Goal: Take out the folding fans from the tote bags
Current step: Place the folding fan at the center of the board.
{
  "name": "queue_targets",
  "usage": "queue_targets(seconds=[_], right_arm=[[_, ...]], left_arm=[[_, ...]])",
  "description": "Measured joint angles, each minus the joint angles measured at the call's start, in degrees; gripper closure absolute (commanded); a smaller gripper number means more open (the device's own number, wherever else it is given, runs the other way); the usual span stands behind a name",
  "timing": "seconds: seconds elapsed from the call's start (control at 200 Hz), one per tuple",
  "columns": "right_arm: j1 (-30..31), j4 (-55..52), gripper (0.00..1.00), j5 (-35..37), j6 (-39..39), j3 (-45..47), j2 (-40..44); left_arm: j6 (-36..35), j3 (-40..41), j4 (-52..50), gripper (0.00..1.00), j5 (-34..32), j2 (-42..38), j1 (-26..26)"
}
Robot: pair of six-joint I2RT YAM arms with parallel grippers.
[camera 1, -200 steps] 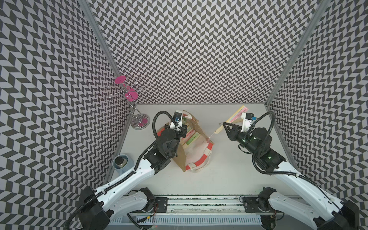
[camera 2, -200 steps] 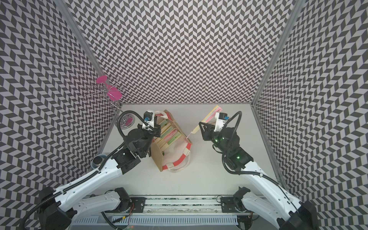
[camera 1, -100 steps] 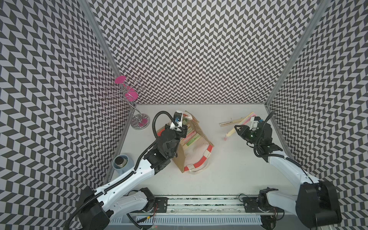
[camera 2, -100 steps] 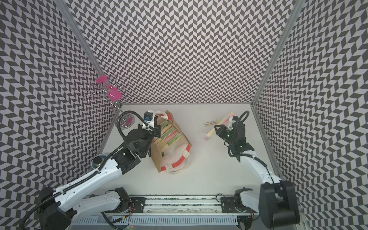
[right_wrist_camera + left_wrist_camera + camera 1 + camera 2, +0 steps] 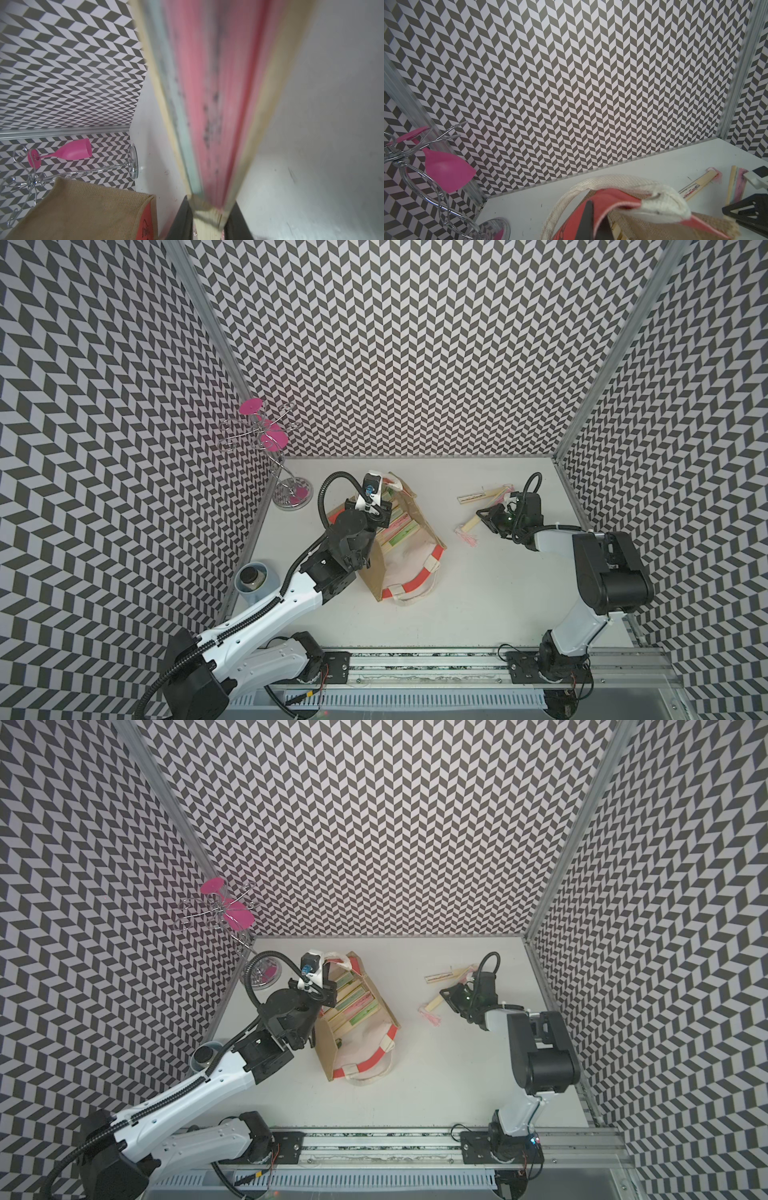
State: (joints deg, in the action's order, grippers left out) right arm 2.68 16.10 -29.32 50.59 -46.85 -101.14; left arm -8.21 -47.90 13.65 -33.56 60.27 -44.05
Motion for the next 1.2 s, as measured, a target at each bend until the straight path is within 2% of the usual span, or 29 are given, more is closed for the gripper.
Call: queue_targets(seconds=[0.22,0.596,0.886,1.047,1.197], right_arm=[[-1.64,3.06,0.75,0.96,4.35,-0.74,-3.50],[-2.80,4.04,0.57,4.87,9.99,-0.87,-4.79],[-3.50,5.33,0.57,5.95,10.51,1.53,-3.87],[-3.56,1.79,0.57,6.14,7.19,2.36,2.23],[-3.48,-2.16,0.59,6.93,1.55,3.13,16.00]], left_arm=[[0.00,0.04,-0.04,1.00,0.46,0.00,0.11],[0.00,0.11,-0.04,1.00,1.55,0.00,0.22],[-0.02,0.20,-0.02,1.00,1.81,-0.02,0.22],[-0.02,0.22,-0.02,1.00,1.79,-0.24,0.22],[-0.02,0.28,-0.02,1.00,1.77,-0.33,0.22]])
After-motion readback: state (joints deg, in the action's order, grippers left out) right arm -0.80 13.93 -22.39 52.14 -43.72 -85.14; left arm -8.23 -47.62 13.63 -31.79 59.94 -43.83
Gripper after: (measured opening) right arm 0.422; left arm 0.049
